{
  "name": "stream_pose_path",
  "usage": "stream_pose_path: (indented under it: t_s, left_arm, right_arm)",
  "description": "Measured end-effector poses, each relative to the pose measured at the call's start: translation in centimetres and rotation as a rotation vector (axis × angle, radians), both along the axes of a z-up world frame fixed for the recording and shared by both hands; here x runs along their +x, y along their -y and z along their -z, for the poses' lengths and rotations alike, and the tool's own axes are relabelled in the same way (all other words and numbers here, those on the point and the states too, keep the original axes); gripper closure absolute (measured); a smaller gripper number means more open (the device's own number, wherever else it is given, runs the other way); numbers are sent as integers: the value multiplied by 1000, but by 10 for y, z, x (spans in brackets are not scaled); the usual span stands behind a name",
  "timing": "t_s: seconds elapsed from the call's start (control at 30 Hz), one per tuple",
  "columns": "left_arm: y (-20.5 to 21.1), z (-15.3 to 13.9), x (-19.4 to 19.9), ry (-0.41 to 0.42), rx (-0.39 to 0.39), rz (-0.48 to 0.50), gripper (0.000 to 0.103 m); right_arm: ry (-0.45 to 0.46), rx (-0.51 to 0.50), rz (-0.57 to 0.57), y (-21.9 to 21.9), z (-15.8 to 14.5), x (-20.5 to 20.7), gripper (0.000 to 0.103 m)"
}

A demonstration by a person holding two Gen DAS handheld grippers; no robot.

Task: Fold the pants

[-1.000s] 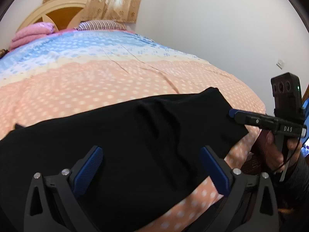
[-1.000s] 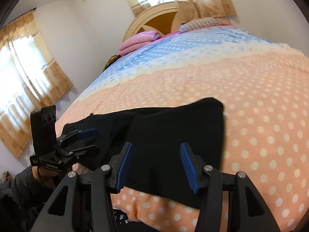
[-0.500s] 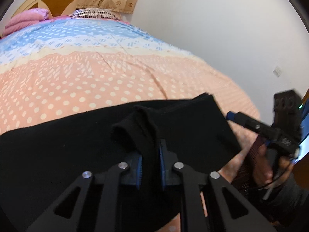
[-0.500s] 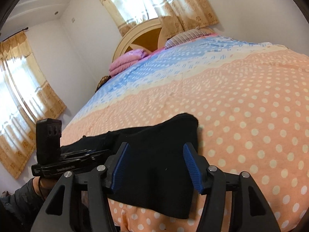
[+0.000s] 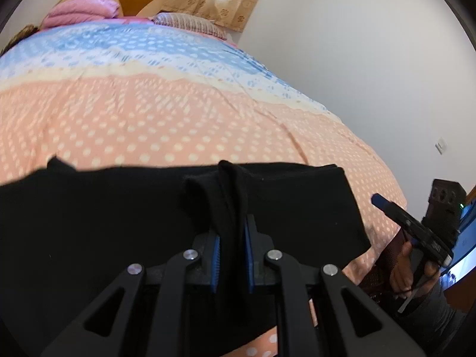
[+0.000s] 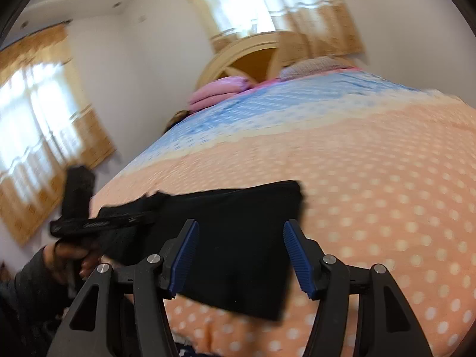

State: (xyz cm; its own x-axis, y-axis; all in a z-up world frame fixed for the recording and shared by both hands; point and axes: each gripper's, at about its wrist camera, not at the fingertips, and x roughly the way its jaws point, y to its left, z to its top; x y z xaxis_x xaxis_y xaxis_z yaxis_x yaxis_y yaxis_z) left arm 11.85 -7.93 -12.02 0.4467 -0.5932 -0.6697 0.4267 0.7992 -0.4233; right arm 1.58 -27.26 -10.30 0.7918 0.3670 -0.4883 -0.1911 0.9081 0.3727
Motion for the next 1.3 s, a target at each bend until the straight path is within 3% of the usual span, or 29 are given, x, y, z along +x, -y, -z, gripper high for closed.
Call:
stream_pose_path:
  t_s: [0.1, 0.27, 0.5, 0.6, 0.67, 0.77, 1.0, 1.07, 1.13, 1.2, 1.3]
  left_arm:
    - [0, 7, 2, 2, 6, -9, 88]
    - [-2, 4, -3, 38, 16, -2, 88]
    - [-11, 9, -3, 37, -19, -9, 88]
    - [-9, 11, -3, 38, -18, -8, 88]
    - [-12, 10, -3, 36, -24, -8, 88]
    - [-15, 11, -5, 30, -34, -13, 88]
    - [-17, 12, -8, 29, -42, -35, 76]
    - [-17, 10, -10, 37, -31, -39, 69]
    - [-21, 7, -13, 49, -31, -52, 52]
    - [-25, 7, -15, 56, -28, -69, 45]
    - [-30, 7, -16, 58, -29, -78, 45]
  right_arm:
    - [-29, -24, -80, -16, 6, 2, 41]
    - [-146, -97, -108, -27, 28, 13, 41]
    - [-74, -95, -66, -27, 14, 18, 40]
    - [-100, -133, 2, -24, 16, 42, 38]
    - [-173, -151, -15, -22, 28, 62, 38]
    - [-153, -168, 0, -21, 27, 66, 38]
    - [-154, -313, 38, -37, 24, 51, 38]
    - [-152, -380, 53, -46, 24, 47, 38]
    - [-150, -418, 53, -52, 24, 42, 38]
    - [-155, -454, 49, -59, 25, 38, 38]
    - [-155, -512, 46, -66, 32, 34, 37]
